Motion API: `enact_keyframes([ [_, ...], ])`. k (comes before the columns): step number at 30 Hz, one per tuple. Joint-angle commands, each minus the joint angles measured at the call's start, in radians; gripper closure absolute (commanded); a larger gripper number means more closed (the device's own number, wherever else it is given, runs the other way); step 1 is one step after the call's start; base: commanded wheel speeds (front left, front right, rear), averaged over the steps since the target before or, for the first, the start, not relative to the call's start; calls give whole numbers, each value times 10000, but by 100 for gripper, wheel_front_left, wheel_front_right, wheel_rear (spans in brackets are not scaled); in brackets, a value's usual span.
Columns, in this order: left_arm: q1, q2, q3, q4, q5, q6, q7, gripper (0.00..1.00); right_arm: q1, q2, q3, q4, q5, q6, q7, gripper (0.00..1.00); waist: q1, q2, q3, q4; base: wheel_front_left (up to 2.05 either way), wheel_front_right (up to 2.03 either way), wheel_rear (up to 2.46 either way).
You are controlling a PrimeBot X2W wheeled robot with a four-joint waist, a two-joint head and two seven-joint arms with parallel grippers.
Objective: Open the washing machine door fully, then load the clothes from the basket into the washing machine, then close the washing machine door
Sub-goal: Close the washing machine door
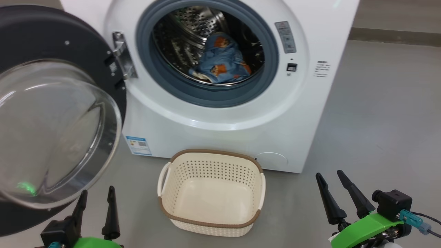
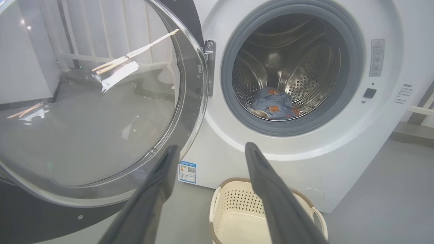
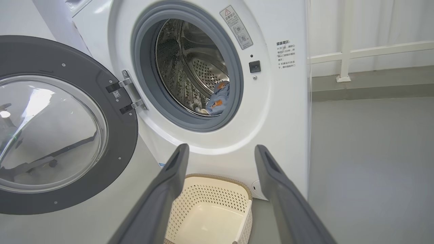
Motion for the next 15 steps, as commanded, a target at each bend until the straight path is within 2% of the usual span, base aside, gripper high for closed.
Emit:
enact_keyframes([
  [1, -154, 183, 350, -247, 110, 112, -53, 0, -68, -90, 207, -188, 127, 85, -78, 0, 0, 0, -68, 550, 0, 0, 0],
  [15, -91, 132, 384, -345, 488, 580, -53, 0, 0, -49, 374, -108, 237, 85, -78, 0, 0, 0, -212, 2126, 0, 0, 0],
])
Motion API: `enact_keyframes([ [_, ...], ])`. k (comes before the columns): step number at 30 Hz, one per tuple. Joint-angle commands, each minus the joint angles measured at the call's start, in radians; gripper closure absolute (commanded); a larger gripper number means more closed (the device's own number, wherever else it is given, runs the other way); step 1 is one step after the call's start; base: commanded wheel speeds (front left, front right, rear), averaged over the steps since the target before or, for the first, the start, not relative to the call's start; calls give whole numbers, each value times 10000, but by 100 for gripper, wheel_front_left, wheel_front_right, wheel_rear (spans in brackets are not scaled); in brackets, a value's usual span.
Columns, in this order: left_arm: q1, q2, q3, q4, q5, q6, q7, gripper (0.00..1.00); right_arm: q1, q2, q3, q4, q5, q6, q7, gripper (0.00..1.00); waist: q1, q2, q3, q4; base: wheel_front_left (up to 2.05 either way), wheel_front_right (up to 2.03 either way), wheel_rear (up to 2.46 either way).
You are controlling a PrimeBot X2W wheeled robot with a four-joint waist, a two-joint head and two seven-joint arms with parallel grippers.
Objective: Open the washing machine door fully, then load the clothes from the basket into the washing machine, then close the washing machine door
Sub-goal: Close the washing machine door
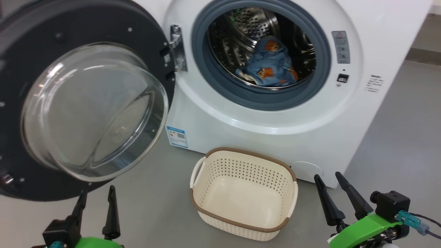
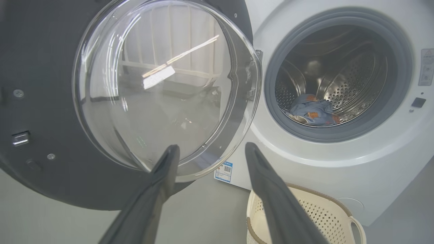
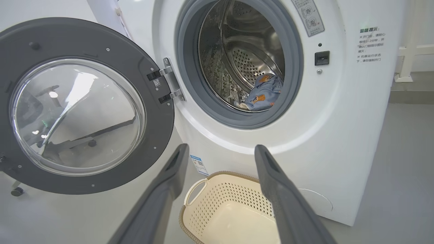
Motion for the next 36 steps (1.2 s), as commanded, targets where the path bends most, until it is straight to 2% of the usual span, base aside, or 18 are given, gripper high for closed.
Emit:
enact_keyframes([
  [1, -90, 127, 342, -279, 137, 31, -53, 0, 18, -58, 265, -200, 136, 85, -78, 0, 0, 0, -76, 475, 0, 0, 0],
  [7, -96, 107, 262, -214, 179, 35, -53, 0, 57, -60, 300, -191, 151, 85, -78, 0, 0, 0, -90, 1118, 0, 0, 0],
  [11, -68, 105, 299, -196, 153, 30, -53, 0, 7, -46, 354, -202, 134, 85, -78, 0, 0, 0, -37, 1303, 0, 0, 0],
  [26, 88, 1, 560, -545, 74, 110, -53, 0, -435, -153, 776, -37, 256, 85, -78, 0, 0, 0, 164, 1444, 0, 0, 0],
  [36, 47, -3, 657, -528, 164, 70, -53, 0, -274, -133, 658, -65, 258, 85, -78, 0, 0, 0, 52, 1368, 0, 0, 0],
])
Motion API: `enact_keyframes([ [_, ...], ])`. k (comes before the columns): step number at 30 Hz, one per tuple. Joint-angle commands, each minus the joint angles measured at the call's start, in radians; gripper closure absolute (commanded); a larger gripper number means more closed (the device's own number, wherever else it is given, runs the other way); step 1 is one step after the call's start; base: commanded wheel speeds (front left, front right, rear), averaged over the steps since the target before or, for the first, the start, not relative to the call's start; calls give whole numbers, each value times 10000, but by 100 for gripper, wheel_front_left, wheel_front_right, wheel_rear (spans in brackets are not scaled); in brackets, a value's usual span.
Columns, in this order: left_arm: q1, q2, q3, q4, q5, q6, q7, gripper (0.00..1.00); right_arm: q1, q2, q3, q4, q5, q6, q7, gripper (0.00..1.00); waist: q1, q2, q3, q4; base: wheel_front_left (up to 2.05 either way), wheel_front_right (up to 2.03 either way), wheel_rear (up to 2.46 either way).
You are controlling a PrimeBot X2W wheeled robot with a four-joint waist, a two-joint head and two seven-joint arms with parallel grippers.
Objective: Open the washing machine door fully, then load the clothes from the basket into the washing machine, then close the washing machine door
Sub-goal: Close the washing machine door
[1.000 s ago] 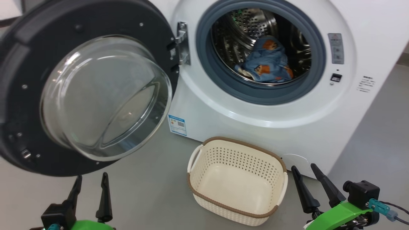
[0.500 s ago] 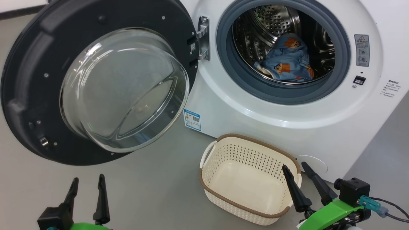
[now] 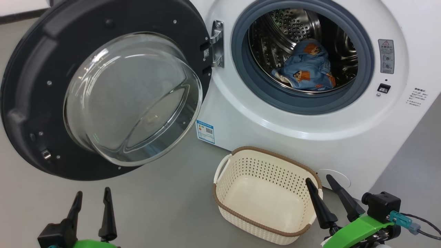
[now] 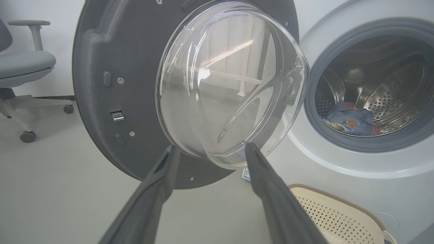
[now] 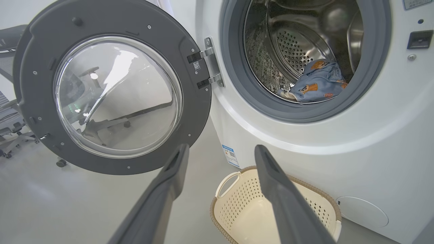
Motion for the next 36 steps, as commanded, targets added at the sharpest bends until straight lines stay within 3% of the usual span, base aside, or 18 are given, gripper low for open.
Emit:
enact_keyframes([
  [1, -165, 137, 377, -277, 88, 10, -53, 0, -164, -83, 110, -231, 8, 85, -78, 0, 0, 0, -24, -18, 0, 0, 0],
  [17, -186, 190, 453, -412, 260, -29, -53, 1, -3, -22, -25, -297, -31, 85, -78, 0, 0, 0, -73, -51, 0, 0, 0],
  [18, -189, 207, 451, -435, 292, -29, -53, 10, 7, -15, -28, -302, -34, 85, -78, 0, 0, 0, -77, -54, 0, 0, 0],
  [19, -197, 224, 452, -459, 310, -34, -53, 27, 14, -7, -30, -306, -38, 85, -78, 0, 0, 0, -84, -58, 0, 0, 0],
  [20, -205, 250, 458, -490, 327, -42, -53, 52, 21, -1, -33, -311, -40, 85, -78, 0, 0, 0, -92, -63, 0, 0, 0],
  [21, -217, 289, 470, -526, 341, -58, -53, 70, 28, 1, -37, -318, -39, 85, -78, 0, 0, 0, -98, -67, 0, 0, 0],
  [22, -239, 339, 488, -585, 359, -76, -53, 100, 36, 2, -42, -326, -37, 85, -78, 0, 0, 0, -106, -72, 0, 0, 0],
  [30, -941, 1150, 752, -1306, 245, -414, 202, 100, 153, 17, -145, -355, -20, 85, -78, 0, 0, 0, -198, -133, 0, 0, 0],
  [36, -2566, 2093, 1326, -2181, -847, -882, 997, 100, 242, -38, -171, -384, -66, 85, -78, 0, 0, 0, -223, -270, 0, 0, 0],
])
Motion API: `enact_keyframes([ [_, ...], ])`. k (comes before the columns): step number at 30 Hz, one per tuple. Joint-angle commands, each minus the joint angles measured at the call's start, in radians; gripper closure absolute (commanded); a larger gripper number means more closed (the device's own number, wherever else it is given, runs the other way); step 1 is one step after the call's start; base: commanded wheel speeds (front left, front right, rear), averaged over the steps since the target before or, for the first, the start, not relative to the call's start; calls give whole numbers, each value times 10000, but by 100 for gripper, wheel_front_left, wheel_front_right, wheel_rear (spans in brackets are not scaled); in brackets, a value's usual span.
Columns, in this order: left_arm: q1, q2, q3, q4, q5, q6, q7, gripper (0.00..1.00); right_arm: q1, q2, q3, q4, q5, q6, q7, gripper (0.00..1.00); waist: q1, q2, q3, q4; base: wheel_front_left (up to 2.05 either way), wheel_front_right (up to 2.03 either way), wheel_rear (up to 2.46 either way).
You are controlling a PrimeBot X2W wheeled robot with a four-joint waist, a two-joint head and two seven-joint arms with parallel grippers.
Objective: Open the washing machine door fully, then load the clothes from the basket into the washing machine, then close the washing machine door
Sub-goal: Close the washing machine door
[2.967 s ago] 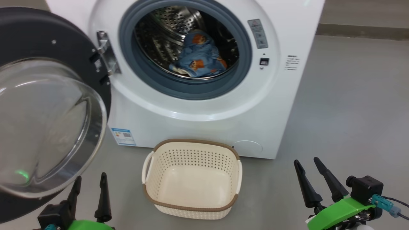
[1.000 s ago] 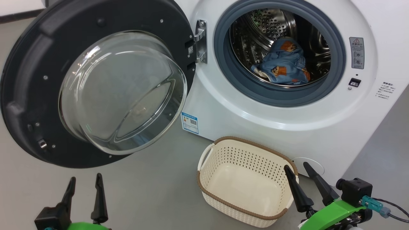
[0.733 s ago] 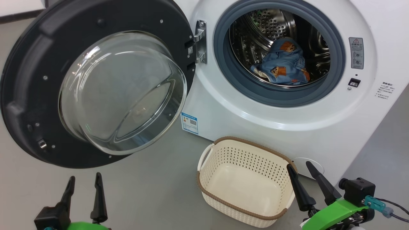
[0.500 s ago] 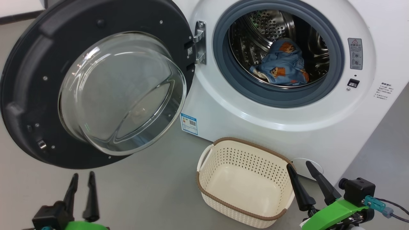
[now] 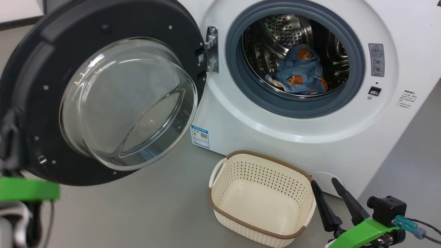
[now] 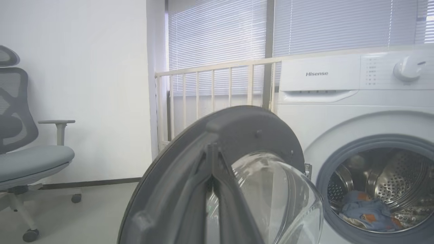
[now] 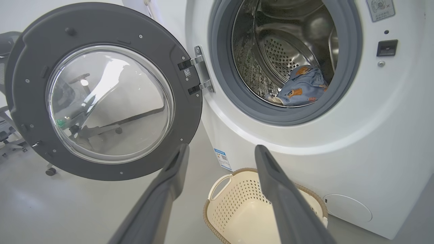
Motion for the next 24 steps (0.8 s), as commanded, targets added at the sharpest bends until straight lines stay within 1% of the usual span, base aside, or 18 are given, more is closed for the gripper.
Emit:
enact_keyframes([
  [1, -845, 450, 526, -454, -401, -61, 176, 100, -27, -121, 155, -263, -74, 85, -78, 0, 0, 0, 29, -120, 0, 0, 0],
  [4, -1649, 817, 995, -514, -1293, -159, 507, 100, -10, -181, 238, -256, -98, 85, -78, 0, 0, 0, 77, -342, 0, 0, 0],
  [8, -2622, 1247, 1851, 325, -2924, -268, 667, 100, -34, -295, 316, -224, -106, 85, -78, 0, 0, 0, 171, -713, 0, 0, 0],
  [13, -3591, 1549, 3557, 2405, -5567, -317, 988, 100, -173, -520, 409, -235, -124, 85, -78, 0, 0, 0, 449, -1282, 0, 0, 0],
  [17, -4099, 2306, 4834, 4508, -6975, -336, 1237, 100, -302, -732, 508, -242, -128, 85, -78, 0, 0, 0, 709, -1759, 0, 0, 0],
  [19, -4303, 2718, 5361, 5597, -7473, -343, 1268, 100, -350, -818, 544, -243, -126, 85, -78, 0, 0, 0, 802, -1967, 0, 0, 0],
  [21, -4535, 2970, 5859, 6524, -8011, -348, 1291, 100, -391, -893, 586, -251, -119, 85, -78, 0, 0, 0, 875, -2143, 0, 0, 0],
  [23, -4643, 3209, 6081, 7251, -8297, -354, 1385, 100, -445, -969, 652, -266, -106, 85, -78, 0, 0, 0, 955, -2303, 0, 0, 0],
  [24, -4643, 3209, 6081, 7251, -8297, -354, 1385, 100, -445, -969, 652, -266, -106, 85, -78, 0, 0, 0, 955, -2303, 0, 0, 0],
])
